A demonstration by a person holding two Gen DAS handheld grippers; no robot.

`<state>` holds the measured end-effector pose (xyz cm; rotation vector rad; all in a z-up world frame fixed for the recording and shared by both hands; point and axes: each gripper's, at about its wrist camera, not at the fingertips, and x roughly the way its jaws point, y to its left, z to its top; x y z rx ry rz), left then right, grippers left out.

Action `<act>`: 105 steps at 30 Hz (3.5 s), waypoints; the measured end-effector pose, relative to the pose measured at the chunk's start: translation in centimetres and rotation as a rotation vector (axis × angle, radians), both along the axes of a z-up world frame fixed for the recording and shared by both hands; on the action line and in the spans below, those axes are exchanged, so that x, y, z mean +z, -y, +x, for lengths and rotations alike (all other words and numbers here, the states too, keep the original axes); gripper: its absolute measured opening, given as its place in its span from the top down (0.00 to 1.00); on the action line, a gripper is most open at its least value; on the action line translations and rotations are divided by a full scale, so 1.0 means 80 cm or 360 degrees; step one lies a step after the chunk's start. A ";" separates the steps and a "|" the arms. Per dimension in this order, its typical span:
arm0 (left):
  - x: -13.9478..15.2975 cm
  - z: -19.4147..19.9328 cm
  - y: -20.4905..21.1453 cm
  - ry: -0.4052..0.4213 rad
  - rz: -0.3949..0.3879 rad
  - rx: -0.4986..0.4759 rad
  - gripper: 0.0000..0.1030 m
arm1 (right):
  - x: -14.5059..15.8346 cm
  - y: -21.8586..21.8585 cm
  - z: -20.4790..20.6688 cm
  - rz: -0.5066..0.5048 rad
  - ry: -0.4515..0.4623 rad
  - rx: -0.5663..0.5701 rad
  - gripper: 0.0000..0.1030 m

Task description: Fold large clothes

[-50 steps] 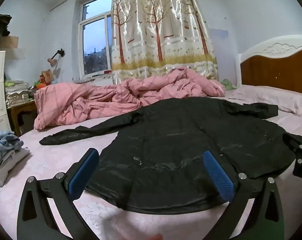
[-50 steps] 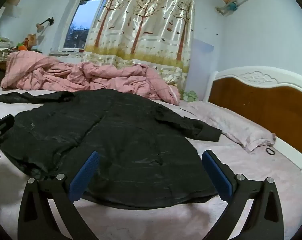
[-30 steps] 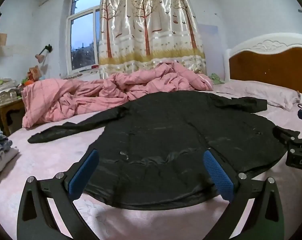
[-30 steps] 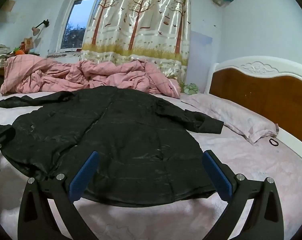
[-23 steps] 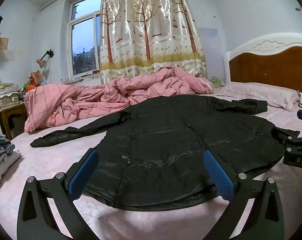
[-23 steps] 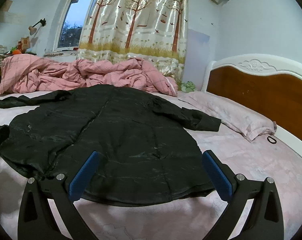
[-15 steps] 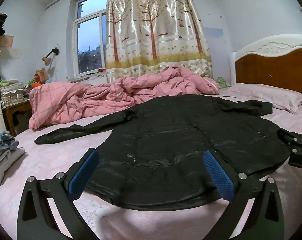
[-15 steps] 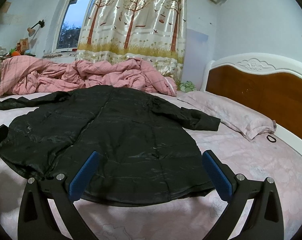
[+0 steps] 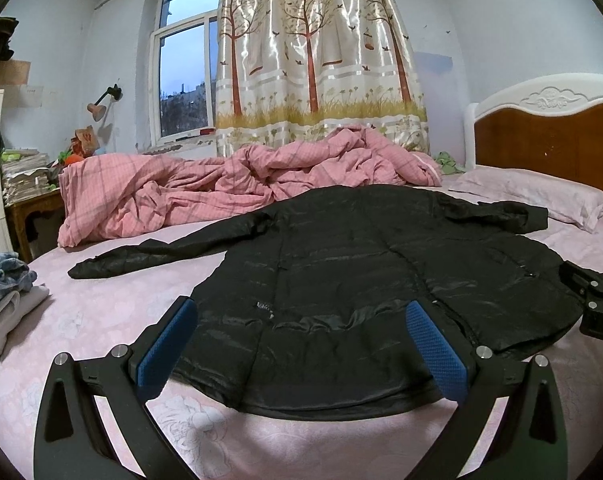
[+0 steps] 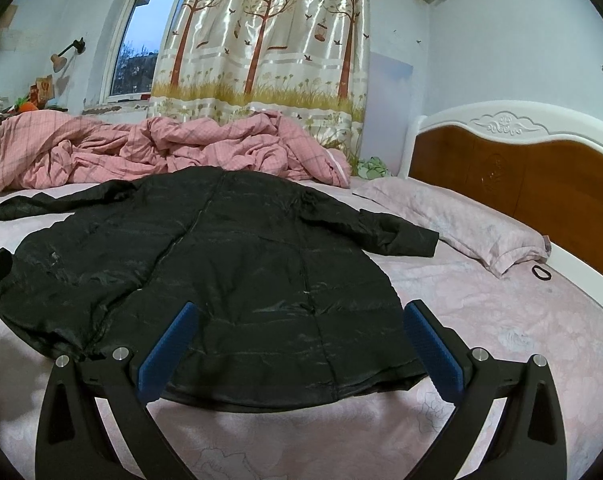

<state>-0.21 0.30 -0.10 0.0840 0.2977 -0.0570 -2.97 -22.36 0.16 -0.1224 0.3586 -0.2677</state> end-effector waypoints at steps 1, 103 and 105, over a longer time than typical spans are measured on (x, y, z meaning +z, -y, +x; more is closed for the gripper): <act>0.000 0.000 0.000 0.0002 0.0000 -0.0001 0.00 | 0.001 -0.001 0.001 0.0000 -0.0002 0.0001 0.00; -0.024 0.063 -0.046 -0.0660 0.0017 0.0001 0.94 | -0.015 0.047 0.044 0.0072 -0.0533 -0.0040 0.93; -0.008 0.047 -0.047 -0.0613 0.0045 0.0016 0.94 | -0.001 0.037 0.025 -0.0016 -0.0469 -0.0012 0.93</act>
